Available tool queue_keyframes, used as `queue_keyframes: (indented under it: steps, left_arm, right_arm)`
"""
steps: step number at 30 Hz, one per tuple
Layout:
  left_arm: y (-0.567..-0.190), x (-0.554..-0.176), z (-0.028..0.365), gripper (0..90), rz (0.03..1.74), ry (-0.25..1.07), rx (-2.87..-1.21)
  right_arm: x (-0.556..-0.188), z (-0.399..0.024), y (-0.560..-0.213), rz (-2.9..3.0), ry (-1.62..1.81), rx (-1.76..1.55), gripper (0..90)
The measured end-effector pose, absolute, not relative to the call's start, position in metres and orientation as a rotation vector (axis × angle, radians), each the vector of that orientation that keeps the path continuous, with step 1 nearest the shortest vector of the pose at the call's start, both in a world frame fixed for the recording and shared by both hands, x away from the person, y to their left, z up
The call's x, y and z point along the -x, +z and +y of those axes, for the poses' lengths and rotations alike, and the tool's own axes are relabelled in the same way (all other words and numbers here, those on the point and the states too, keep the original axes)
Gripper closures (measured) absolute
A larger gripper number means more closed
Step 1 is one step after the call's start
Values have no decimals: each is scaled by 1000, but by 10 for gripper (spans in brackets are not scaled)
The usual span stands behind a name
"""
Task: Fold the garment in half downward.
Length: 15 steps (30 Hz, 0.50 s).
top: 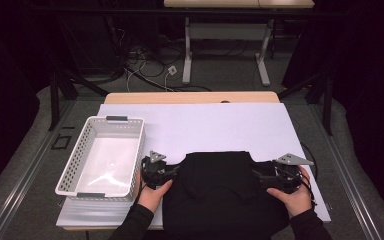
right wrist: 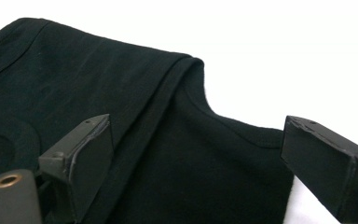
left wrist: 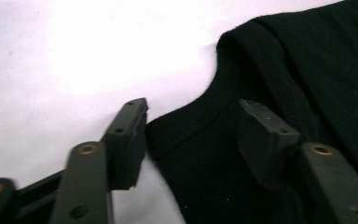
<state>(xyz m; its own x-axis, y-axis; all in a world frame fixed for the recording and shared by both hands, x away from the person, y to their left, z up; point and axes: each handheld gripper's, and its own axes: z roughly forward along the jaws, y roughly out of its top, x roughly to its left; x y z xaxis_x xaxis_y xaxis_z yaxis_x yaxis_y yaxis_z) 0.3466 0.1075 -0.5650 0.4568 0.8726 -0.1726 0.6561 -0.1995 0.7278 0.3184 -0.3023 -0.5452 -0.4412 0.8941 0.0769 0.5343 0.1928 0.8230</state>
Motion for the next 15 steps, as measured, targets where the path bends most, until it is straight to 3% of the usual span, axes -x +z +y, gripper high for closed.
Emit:
queue_keyframes:
  steps: [9,15]
  left_arm:
    - [-565,-346,110,660,1281,345,-1935]
    - [-565,-346,111,760,1269,313,-1938]
  right_arm:
    - [-330,-314,-543,2023,1100,-1330,167]
    - [-345,-326,-547,2030,1057,-1389,266]
